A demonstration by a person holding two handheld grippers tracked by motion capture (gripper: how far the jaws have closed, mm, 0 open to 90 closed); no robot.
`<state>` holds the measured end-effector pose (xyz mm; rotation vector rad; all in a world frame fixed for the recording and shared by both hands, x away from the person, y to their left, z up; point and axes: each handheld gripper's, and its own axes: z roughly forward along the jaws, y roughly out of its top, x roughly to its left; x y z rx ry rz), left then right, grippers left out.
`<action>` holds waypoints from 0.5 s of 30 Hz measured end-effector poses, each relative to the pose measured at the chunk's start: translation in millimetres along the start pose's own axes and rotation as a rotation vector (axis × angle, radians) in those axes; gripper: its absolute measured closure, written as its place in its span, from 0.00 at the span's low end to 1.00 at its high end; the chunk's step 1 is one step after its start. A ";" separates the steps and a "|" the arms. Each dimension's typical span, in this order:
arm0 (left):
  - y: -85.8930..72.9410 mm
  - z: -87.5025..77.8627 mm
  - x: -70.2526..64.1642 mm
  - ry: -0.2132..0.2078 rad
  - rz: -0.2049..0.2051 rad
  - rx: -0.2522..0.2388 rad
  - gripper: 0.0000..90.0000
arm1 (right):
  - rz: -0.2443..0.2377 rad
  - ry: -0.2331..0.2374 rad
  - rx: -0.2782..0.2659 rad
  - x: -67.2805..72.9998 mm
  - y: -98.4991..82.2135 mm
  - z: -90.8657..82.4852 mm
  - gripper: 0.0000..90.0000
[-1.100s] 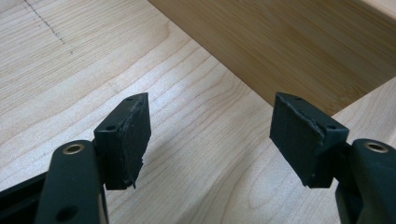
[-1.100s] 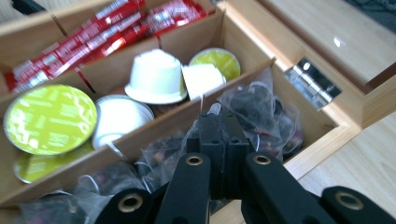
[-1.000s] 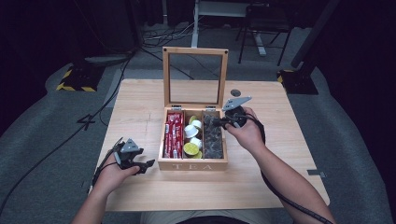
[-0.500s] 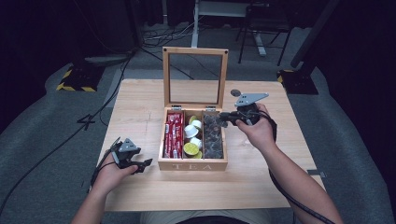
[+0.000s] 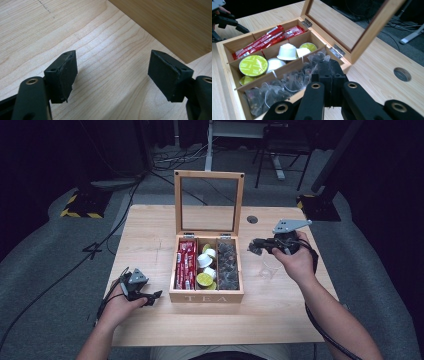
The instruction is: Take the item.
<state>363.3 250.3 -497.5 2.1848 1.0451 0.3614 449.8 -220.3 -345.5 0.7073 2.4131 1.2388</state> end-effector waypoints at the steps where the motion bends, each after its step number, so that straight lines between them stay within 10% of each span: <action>1: 0.0 0.0 0.0 0.000 0.000 0.000 0.26 | 0.000 0.000 0.000 0.0 0.0 0.0 1.00; 15: -0.6 3.9 0.1 0.001 0.011 0.007 0.23 | 0.046 -0.070 0.029 -18.5 -26.3 -19.7 1.00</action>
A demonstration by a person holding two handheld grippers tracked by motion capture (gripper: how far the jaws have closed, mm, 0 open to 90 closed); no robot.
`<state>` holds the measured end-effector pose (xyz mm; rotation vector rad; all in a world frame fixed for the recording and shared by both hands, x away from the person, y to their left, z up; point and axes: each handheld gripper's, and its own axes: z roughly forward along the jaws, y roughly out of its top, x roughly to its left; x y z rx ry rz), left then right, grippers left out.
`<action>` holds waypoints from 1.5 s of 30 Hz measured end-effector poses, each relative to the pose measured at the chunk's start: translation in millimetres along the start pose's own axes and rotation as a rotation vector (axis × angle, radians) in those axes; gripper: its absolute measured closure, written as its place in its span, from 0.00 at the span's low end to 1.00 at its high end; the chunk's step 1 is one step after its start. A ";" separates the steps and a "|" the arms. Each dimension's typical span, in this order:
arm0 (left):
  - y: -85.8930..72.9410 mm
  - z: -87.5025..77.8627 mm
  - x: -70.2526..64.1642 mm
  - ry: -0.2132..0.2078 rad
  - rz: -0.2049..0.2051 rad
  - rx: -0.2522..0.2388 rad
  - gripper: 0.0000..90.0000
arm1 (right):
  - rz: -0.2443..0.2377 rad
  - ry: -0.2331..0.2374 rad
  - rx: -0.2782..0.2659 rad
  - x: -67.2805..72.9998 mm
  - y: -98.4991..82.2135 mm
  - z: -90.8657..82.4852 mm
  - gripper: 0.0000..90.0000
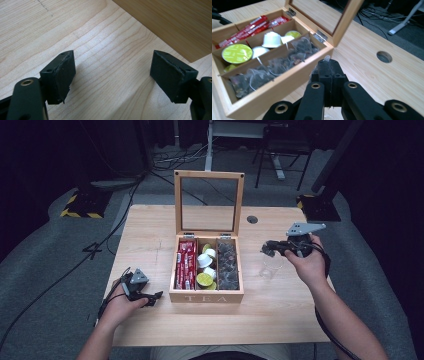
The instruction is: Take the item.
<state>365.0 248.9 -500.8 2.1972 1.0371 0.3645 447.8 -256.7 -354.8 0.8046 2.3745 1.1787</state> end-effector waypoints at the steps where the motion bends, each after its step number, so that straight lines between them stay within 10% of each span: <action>1: -0.5 0.4 0.4 -0.002 0.004 -0.006 0.23 | 0.006 -0.013 0.011 -3.0 -4.5 -1.0 1.00; 27: -1.9 2.0 0.6 -0.002 0.005 -0.028 0.21 | -0.048 -0.061 0.240 -9.1 -31.5 21.7 1.00; 31: -1.9 2.0 0.5 -0.001 0.005 -0.028 0.21 | -0.049 -0.071 0.254 -9.2 -32.9 25.6 0.87; 45: -2.0 1.5 1.8 -0.007 -0.004 -0.030 0.22 | 0.076 -0.041 0.132 -17.2 -32.0 19.3 0.55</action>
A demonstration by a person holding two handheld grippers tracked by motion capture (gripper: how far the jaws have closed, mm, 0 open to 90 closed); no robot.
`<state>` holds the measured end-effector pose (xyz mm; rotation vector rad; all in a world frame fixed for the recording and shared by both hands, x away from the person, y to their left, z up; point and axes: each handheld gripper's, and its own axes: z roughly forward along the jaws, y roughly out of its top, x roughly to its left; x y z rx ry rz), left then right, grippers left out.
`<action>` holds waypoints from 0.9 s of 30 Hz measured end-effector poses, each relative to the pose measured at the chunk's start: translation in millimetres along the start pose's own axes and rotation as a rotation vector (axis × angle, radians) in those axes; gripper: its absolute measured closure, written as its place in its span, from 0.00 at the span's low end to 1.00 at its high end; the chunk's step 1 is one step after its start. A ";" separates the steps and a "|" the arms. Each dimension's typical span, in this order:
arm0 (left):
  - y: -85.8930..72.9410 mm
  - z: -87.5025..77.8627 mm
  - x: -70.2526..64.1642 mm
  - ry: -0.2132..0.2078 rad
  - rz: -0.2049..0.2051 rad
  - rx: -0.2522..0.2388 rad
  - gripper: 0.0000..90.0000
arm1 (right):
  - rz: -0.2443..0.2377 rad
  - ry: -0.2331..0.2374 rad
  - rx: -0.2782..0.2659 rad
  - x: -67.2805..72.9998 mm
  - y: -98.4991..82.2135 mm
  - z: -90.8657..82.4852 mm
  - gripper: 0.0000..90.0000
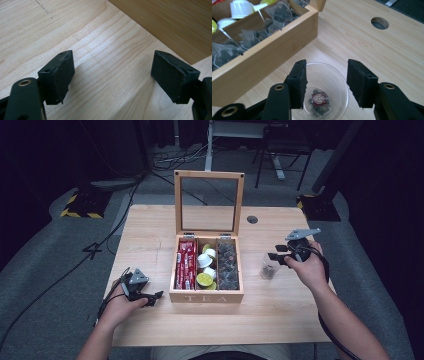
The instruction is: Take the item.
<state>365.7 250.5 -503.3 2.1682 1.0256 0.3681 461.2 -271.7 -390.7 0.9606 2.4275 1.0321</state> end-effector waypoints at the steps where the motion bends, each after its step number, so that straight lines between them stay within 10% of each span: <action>1: 0.0 0.0 0.2 0.002 0.001 0.000 0.22 | 0.001 0.002 -0.006 0.0 0.5 -0.7 0.54; 13: 0.3 0.8 -2.6 0.029 0.001 0.004 0.22 | 0.086 0.057 -0.159 -2.6 14.8 -9.4 0.39; 27: 0.9 1.7 -3.6 0.028 -0.014 0.005 0.21 | 0.079 0.060 -0.266 -4.9 60.0 -10.8 0.33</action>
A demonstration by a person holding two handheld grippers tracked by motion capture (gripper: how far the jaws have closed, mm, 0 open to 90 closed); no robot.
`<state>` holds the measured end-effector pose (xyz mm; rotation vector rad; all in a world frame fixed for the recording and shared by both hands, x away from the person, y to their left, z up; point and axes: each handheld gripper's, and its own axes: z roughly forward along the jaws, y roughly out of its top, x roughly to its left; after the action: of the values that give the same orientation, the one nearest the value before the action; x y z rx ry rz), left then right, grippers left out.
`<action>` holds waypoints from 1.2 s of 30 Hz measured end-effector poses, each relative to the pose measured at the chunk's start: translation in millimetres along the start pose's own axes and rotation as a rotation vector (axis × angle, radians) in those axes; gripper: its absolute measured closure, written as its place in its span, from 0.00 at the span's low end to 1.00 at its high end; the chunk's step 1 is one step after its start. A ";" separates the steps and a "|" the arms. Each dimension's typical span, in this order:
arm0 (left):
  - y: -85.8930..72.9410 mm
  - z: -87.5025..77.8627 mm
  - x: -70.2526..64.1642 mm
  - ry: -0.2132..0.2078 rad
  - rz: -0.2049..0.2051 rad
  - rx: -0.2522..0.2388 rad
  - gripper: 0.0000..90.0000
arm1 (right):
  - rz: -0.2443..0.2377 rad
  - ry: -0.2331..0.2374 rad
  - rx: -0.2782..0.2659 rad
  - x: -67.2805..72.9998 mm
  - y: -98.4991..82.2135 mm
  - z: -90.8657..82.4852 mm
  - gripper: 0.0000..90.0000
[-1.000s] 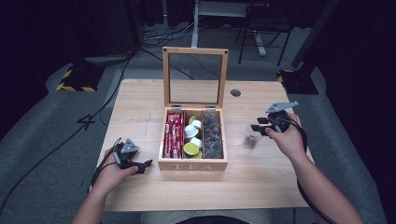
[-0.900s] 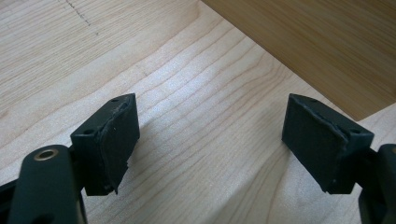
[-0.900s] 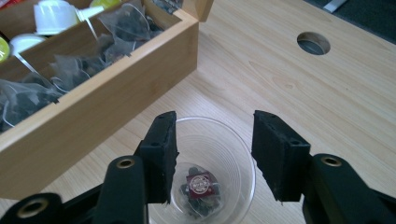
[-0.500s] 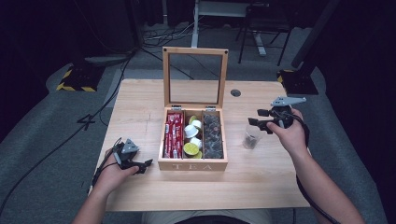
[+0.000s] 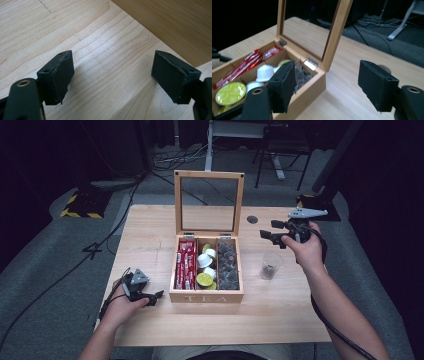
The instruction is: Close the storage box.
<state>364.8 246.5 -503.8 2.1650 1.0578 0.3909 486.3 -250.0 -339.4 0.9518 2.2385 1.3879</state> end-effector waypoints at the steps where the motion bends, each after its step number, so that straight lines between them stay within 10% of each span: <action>1: 0.1 0.0 -0.2 0.005 0.002 0.000 0.21 | -0.004 0.008 -0.009 0.1 10.6 3.6 0.33; 20: -0.4 -0.5 -2.0 0.019 -0.005 -0.003 0.21 | -0.035 0.022 -0.028 -14.8 83.4 47.9 0.34; 36: -0.5 -0.5 -2.2 0.020 -0.007 -0.005 0.21 | -0.020 0.013 0.019 -37.5 109.1 98.3 0.32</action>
<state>362.9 245.2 -503.8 2.1568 1.0745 0.4123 611.1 -178.9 -291.0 0.9269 2.2686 1.3706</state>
